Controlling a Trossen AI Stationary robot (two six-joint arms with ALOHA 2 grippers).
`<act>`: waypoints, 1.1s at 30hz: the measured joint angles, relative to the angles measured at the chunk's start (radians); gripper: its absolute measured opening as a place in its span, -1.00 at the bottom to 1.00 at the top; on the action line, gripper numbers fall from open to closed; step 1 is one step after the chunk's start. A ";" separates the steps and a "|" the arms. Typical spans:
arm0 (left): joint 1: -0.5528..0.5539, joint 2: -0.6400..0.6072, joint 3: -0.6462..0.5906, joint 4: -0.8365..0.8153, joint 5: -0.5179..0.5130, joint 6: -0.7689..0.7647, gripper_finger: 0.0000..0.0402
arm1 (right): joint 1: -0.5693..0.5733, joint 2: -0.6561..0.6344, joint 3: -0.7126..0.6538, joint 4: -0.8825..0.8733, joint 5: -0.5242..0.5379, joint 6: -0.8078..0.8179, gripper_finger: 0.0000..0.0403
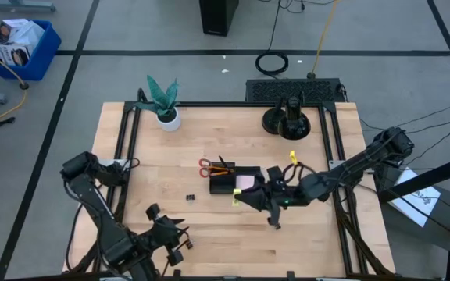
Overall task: Pick and place office supplies into organizer
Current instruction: Put the green eraser into the desk organizer
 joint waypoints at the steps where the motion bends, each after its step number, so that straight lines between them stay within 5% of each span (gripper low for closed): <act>1: 0.005 0.000 0.000 0.007 0.000 0.000 -0.38 | 0.000 0.000 0.000 0.025 -0.012 -0.036 -0.95; 15: 0.094 -0.019 0.062 0.126 -0.021 0.135 -0.38 | -0.005 0.000 0.000 0.339 -0.051 -0.517 -0.95; 33: 0.204 -0.019 0.532 0.253 -0.100 0.937 -0.38 | -0.055 0.000 0.000 0.422 -0.080 -0.688 -0.95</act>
